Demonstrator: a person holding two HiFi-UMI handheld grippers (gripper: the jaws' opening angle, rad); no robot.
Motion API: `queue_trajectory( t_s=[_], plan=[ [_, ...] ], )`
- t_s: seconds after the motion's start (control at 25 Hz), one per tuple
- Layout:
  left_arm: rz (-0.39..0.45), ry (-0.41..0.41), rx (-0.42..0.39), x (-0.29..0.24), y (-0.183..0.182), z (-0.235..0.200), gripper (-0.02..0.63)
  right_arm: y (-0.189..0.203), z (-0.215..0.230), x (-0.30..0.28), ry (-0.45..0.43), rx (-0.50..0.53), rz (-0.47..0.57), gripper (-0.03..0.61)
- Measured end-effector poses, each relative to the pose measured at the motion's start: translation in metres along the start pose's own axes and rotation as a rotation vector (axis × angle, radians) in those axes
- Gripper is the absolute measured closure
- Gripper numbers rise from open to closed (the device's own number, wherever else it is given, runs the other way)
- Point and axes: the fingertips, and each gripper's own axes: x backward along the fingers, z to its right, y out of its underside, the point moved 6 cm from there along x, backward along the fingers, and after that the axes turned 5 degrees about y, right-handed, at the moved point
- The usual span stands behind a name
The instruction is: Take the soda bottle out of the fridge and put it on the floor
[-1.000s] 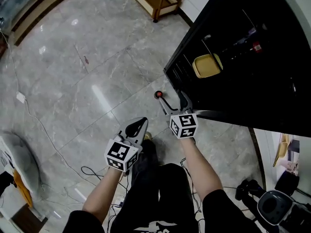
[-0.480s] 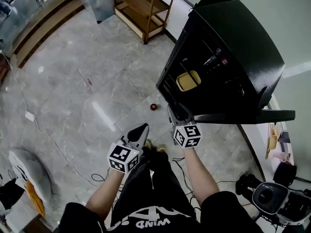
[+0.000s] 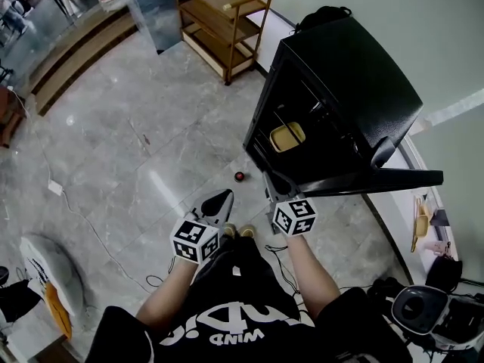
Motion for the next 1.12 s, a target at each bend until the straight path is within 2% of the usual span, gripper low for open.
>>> queue_trajectory(
  t_s=[0.36, 0.76, 0.96, 1.12],
  plan=[
    [0.024, -0.006, -0.052, 0.030, -0.039, 0.007, 0.607, -0.048, -0.026, 0.046, -0.057, 0.098, 0.035, 0.555],
    [0.097, -0.066, -0.079, 0.058, -0.062, 0.018, 0.607, -0.074, -0.022, 0.106, -0.073, 0.087, 0.122, 0.554],
    [0.119, -0.069, -0.136, 0.061, -0.064, 0.025, 0.607, -0.083, -0.027, 0.121, -0.055, 0.114, 0.179, 0.554],
    [0.137, -0.073, -0.196, 0.058, -0.064, 0.027, 0.607, -0.076, -0.030, 0.120, -0.025, 0.171, 0.180, 0.554]
  ],
)
